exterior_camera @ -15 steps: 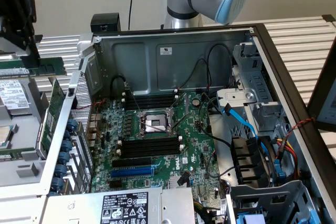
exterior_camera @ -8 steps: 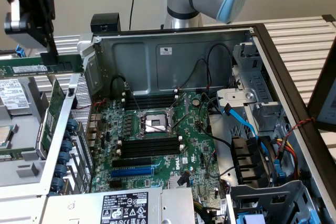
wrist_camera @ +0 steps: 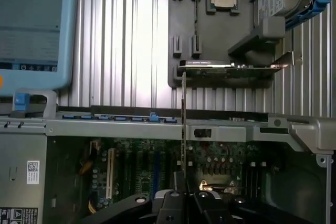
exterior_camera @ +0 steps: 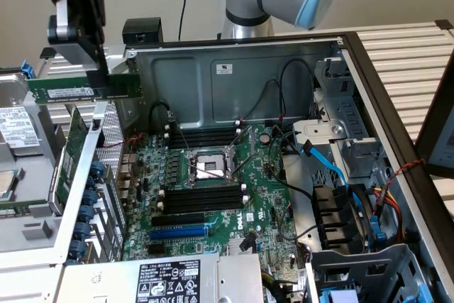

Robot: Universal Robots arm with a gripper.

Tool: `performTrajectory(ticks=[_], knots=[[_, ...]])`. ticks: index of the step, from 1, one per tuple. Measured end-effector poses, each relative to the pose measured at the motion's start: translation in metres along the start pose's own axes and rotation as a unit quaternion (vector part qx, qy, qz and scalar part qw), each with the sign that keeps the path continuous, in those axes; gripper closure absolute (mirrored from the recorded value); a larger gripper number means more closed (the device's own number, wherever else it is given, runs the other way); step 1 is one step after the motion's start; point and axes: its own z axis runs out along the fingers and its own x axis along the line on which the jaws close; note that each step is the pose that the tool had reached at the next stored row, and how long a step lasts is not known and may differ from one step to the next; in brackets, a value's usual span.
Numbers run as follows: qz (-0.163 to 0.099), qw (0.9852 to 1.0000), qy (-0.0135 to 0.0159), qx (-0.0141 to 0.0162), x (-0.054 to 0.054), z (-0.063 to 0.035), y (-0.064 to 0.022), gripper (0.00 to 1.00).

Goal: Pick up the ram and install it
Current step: 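Pick up the ram and move it above insertion slot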

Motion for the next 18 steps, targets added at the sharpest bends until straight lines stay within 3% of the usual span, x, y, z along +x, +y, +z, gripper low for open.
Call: performTrajectory(ticks=[8, 12, 18], knots=[[0.000, 1.0000, 0.0091, 0.0000, 0.000, 0.0036, -0.0368, 0.88], [0.000, 0.9999, 0.0152, 0.0001, 0.000, 0.0059, -0.0551, 0.88], [0.001, 0.9997, 0.0230, 0.0039, -0.007, 0.0093, -0.0808, 0.88]])
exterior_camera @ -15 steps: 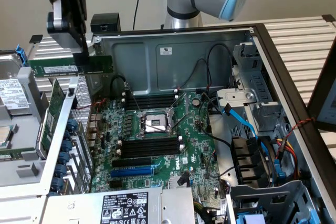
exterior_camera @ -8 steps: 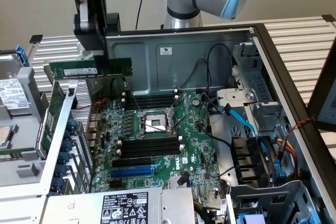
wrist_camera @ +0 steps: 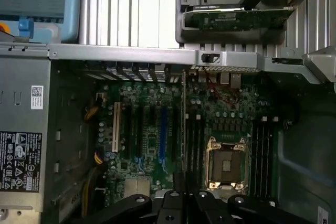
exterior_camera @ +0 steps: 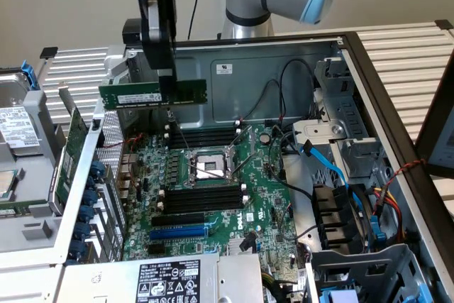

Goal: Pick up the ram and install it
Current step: 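Pick up the ram and move it above insertion slot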

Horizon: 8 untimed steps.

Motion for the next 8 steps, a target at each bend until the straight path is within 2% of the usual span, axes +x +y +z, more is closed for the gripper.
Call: performTrajectory(ticks=[4, 8], knots=[[0.000, 1.0000, 0.0040, 0.0011, -0.012, 0.0032, -0.0136, 0.88], [0.000, 1.0000, 0.0064, 0.0012, -0.026, 0.0065, -0.0232, 0.88]])
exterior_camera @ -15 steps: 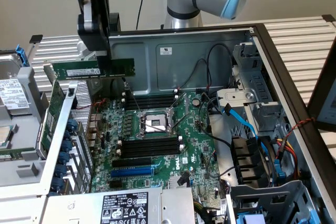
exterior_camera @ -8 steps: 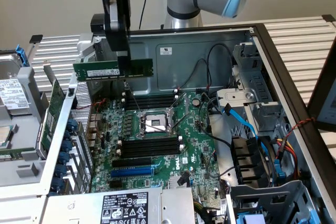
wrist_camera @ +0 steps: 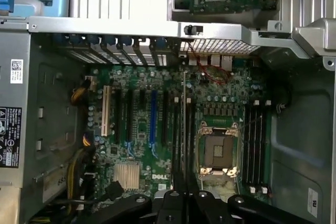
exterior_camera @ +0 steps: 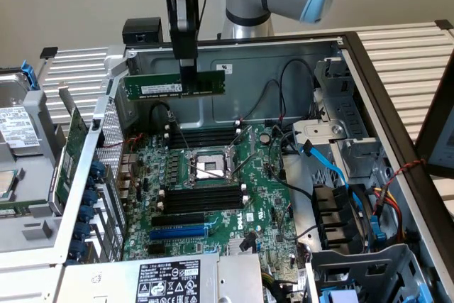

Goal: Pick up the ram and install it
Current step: 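Pick up the ram and move it above insertion slot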

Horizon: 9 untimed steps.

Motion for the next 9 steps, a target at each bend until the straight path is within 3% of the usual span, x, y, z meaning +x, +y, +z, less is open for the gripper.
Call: performTrajectory(ticks=[6, 9], knots=[[0.000, 1.0000, 0.0000, 0.0036, -0.0081, 0.0018, -0.0046, 0.88], [0.000, 1.0000, -0.0040, 0.0065, -0.0110, 0.0026, -0.0059, 0.88]])
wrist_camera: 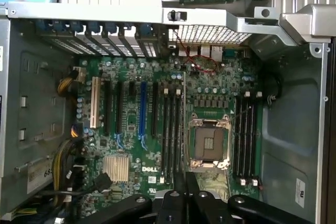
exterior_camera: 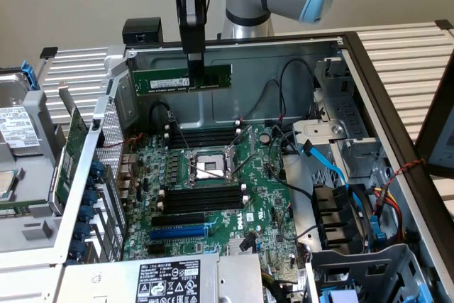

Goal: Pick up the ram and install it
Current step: 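Pick up the ram and move it above insertion slot, then insert the ram into the slot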

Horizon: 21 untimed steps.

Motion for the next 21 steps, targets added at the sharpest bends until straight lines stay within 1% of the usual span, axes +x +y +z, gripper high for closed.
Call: performTrajectory(ticks=[2, 3, 4, 6, 12, 16, 21], knots=[[0.000, 1.0000, -0.0040, 0.0001, -0.002, 0.0005, -0.0017, 0.88], [0.000, 1.0000, -0.0054, 0.0002, -0.003, 0.0009, -0.0024, 0.88], [0.000, 1.0000, -0.0061, 0.0002, -0.005, 0.0016, -0.0033, 0.88], [0.000, 1.0000, -0.0069, 0.0002, -0.008, 0.0036, -0.0060, 0.88], [0.000, 0.9999, -0.0112, 0.0000, -0.009, 0.0087, -0.0120, 0.88], [0.000, 0.9999, -0.0124, -0.0002, -0.009, 0.0157, -0.0163, 0.88], [0.000, 0.9999, -0.0158, -0.0002, -0.009, 0.0213, -0.0169, 0.88]])
